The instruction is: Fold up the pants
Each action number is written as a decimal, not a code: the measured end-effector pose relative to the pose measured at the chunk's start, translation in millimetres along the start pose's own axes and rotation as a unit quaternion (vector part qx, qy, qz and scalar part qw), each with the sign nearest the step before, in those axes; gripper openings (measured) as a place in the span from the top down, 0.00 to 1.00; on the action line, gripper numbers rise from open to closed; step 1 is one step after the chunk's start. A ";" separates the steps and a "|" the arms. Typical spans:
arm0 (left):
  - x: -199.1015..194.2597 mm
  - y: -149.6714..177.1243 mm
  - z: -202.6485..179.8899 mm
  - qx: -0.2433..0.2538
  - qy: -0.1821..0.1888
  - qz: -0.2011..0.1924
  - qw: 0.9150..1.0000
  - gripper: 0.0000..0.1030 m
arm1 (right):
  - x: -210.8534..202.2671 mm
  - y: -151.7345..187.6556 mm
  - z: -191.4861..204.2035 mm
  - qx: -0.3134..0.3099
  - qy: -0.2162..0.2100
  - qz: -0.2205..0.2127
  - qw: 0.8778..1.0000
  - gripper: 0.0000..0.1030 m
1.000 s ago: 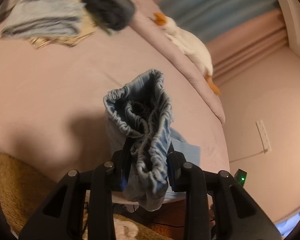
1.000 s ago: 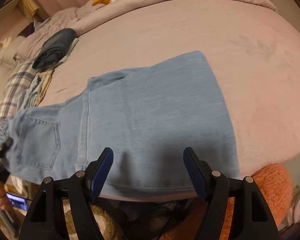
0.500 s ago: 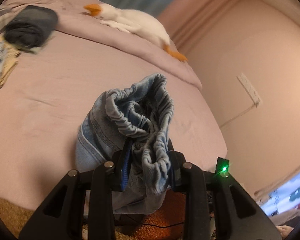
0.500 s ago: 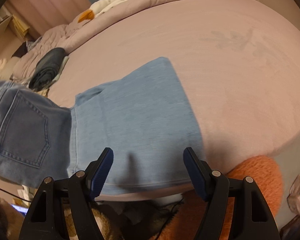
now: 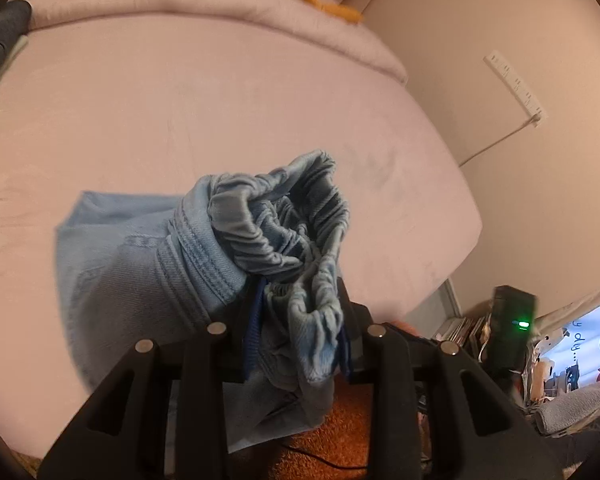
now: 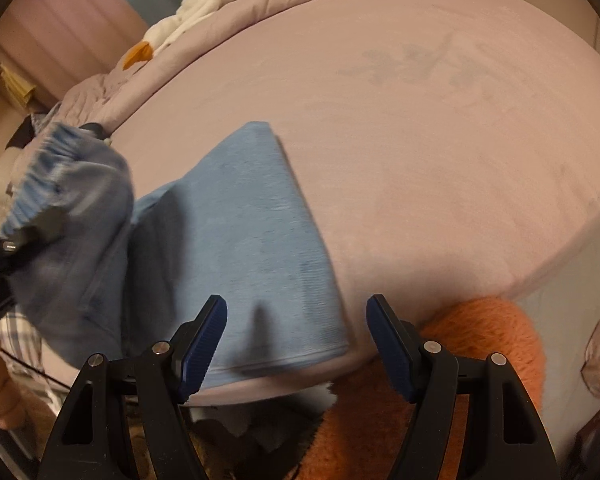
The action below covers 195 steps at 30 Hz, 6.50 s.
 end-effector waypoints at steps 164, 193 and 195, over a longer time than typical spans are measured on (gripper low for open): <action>-208.1 28.8 78.2 -0.002 -0.263 -0.227 0.938 0.01 | -77.8 -49.1 138.8 -0.237 -0.028 -0.183 0.954 0.08; -184.2 46.2 80.5 -0.015 -0.257 -0.179 0.950 0.01 | -59.3 -35.6 114.0 -0.204 0.016 -0.144 0.968 0.08; -183.5 46.6 79.5 -0.015 -0.257 -0.179 0.950 0.01 | -59.3 -34.7 113.7 -0.202 0.013 -0.142 0.969 0.08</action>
Point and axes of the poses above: each gripper's, at about its wrist camera, not at the fingertips, and x roughly the way its jaws point, z to its left, y to its underside, the point moved 8 cm from there along x, roughly the way its jaws point, and after that the axes turned 2 degrees about y, right-handed, at the moved point
